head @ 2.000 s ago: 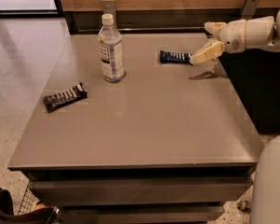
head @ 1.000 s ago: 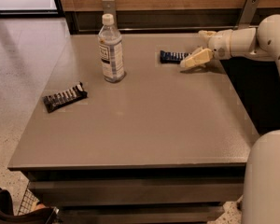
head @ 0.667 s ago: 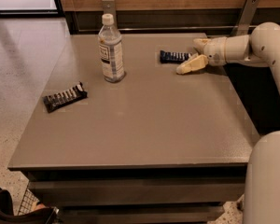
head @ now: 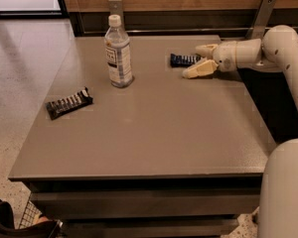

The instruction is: Move rxbar blueberry near rxbar chocolate

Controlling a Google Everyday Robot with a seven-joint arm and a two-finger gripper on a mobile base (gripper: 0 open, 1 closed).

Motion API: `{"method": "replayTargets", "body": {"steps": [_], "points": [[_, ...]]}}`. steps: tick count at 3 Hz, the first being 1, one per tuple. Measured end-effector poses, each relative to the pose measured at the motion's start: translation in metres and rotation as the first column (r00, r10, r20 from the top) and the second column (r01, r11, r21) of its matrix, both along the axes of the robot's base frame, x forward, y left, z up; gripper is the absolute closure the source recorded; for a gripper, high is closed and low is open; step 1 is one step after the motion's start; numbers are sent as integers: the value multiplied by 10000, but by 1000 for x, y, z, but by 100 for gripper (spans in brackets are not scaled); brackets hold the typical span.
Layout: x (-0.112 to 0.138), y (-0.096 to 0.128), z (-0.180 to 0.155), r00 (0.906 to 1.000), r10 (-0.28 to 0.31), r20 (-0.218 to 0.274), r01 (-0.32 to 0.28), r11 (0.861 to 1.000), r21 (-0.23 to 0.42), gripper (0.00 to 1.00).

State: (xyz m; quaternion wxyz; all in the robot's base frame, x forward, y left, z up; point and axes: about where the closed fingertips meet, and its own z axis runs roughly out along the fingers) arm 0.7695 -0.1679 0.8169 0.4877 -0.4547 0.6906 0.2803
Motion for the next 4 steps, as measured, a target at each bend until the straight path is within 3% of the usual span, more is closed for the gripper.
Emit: {"method": "replayTargets", "body": {"steps": [1,3,4], "points": [[-5,10,-1,9990,452,-38,-452,9989,104,50],[-4,15,-3,9987,501,-73,-500,9987,118,96],[-4,17,-4,9986,523,-83,-522,9986,123,100]]}}
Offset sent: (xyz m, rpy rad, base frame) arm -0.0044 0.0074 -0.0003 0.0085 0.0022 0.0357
